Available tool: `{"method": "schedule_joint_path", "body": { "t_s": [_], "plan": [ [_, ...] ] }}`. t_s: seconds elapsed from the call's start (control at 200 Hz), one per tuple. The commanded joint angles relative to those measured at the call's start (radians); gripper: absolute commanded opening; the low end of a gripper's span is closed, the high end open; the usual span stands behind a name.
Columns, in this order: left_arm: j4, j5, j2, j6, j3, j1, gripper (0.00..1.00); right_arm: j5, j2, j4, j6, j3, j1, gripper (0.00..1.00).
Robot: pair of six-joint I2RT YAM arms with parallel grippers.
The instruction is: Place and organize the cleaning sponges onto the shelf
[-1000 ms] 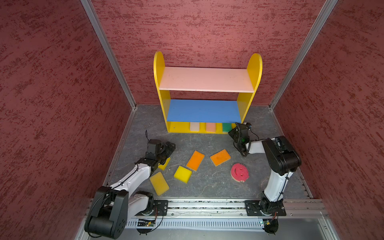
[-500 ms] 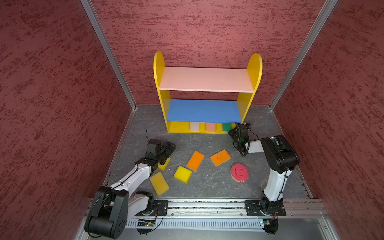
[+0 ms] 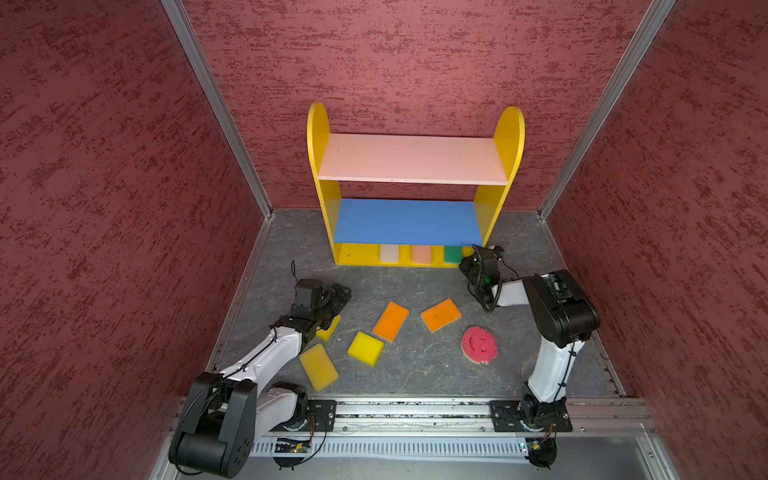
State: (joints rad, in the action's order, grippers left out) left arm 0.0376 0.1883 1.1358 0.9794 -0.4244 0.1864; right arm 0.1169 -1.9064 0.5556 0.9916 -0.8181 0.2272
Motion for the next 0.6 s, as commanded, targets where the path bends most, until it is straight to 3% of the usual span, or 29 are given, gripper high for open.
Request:
{"method": "schedule_joint_path", "body": {
  "t_s": [0.0,0.235,0.381,0.596],
  "plan": [
    [0.019,-0.019,-0.017,-0.007,-0.017,0.008,0.96,-0.005,0.063,0.013,0.006,0.020,-0.004,0.27],
    [0.071,-0.038,-0.055,-0.031,-0.048,0.022,0.96,-0.120,0.203,-0.041,-0.018,0.085,-0.002,0.39],
    [0.111,-0.063,-0.080,-0.053,-0.068,0.052,0.96,-0.197,0.348,-0.218,-0.101,0.134,0.011,0.45],
    [0.146,-0.075,-0.060,-0.067,-0.127,0.114,0.97,-0.189,0.602,-0.486,-0.215,0.220,0.115,0.53]
  ]
}}
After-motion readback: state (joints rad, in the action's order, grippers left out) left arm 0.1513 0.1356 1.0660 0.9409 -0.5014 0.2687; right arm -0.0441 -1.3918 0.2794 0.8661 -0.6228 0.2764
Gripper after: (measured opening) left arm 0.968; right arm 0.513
